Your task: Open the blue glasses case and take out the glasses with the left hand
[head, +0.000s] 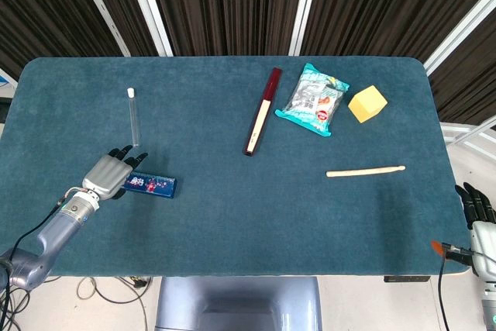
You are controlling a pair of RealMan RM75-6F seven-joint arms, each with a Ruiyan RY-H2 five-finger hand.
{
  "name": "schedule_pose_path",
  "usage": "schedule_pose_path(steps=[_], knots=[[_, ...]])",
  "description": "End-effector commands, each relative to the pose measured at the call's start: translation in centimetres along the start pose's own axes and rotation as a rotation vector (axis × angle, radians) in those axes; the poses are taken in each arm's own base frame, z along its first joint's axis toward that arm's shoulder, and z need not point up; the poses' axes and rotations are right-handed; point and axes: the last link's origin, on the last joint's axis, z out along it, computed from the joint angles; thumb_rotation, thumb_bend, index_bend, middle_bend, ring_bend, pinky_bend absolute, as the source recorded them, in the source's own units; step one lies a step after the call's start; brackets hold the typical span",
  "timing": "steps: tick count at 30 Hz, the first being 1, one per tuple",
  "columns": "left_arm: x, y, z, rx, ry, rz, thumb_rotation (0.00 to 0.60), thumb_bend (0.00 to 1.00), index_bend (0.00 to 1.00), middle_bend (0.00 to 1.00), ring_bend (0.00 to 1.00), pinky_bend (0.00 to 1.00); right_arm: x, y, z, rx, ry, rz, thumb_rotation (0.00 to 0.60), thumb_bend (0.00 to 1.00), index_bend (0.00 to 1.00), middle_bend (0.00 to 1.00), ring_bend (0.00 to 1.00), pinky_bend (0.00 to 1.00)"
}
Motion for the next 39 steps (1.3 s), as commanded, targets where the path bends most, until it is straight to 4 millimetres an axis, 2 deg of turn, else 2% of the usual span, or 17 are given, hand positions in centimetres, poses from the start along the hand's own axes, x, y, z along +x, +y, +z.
schedule_pose_path(steps=[1, 14, 25, 39], knots=[[-0.06, 0.0, 0.08, 0.001, -0.002, 0.0, 0.6, 0.25, 0.02, 0.31, 0.04, 0.18, 0.0, -0.01, 0.0, 0.001, 0.0, 0.0, 0.6, 0.18, 0.0, 0.0, 0.0, 0.19], [-0.29, 0.35, 0.45, 0.008, -0.007, -0.009, 0.6, 0.27, 0.04, 0.33, 0.04, 0.19, 0.0, -0.01, 0.02, 0.001, 0.001, 0.0, 0.6, 0.18, 0.0, 0.0, 0.0, 0.19], [-0.36, 0.55, 0.52, 0.008, -0.008, -0.021, 0.6, 0.4, 0.1, 0.39, 0.05, 0.2, 0.0, -0.02, 0.01, 0.002, 0.002, 0.0, 0.6, 0.18, 0.0, 0.0, 0.0, 0.19], [-0.14, 0.58, 0.68, 0.015, -0.004, -0.032, 0.6, 0.61, 0.12, 0.38, 0.05, 0.2, -0.01, -0.02, -0.01, 0.002, 0.001, -0.001, 0.6, 0.18, 0.0, 0.0, 0.0, 0.19]])
